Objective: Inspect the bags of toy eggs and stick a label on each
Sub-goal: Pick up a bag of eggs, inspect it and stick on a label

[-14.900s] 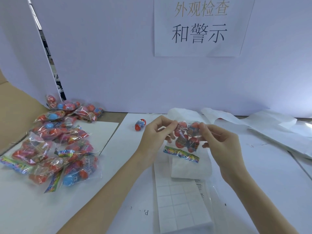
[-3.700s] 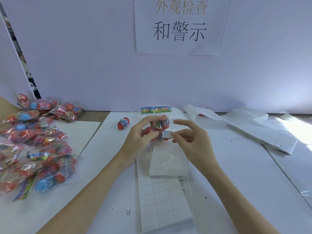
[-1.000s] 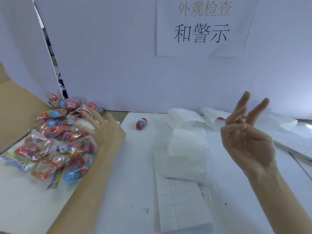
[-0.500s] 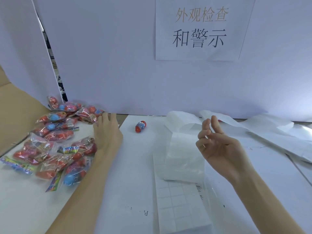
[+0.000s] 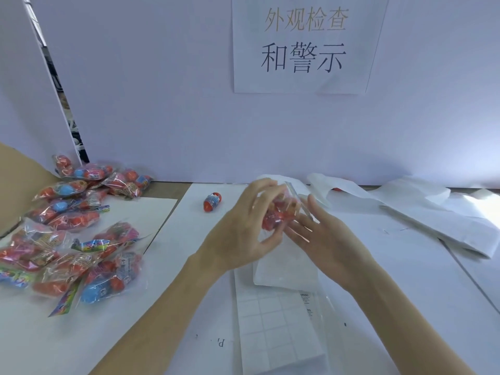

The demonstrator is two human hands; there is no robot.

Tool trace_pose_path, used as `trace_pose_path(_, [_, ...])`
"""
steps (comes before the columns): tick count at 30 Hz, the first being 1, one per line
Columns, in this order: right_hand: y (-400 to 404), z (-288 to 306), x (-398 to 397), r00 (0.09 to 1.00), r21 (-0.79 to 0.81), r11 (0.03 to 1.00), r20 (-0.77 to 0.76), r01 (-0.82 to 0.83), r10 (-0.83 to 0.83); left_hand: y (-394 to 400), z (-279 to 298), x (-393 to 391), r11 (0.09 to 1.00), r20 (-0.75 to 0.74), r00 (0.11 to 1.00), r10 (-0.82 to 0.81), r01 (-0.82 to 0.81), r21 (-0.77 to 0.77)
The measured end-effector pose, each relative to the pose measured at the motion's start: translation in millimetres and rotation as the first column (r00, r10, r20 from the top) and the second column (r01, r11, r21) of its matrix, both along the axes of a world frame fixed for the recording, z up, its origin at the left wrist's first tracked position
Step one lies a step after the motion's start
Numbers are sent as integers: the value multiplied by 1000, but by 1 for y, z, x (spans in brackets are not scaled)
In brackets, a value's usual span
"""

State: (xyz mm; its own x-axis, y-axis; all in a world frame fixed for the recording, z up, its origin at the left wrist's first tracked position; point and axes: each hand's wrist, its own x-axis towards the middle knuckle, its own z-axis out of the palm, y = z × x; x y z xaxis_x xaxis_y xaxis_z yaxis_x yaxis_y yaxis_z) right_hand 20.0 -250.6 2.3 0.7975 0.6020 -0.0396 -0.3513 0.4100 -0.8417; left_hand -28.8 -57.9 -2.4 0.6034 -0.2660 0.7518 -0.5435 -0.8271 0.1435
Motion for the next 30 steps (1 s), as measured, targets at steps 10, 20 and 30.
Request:
trace_pose_path(10, [-2,-7,1,976,-111,977,141,184,-167,-33,-17,1,883,-178,970,-167,66,-465])
trace_pose_path(20, [2,-7,1,974,-110,979,164,174,-154,-14,-18,15,416,-408,886,-219,-293,-861])
trace_pose_path(30, [1,-4,-1,920,-257,886,175,386,-350,-6,-13,13,137,-273,763,-586,-239,-961])
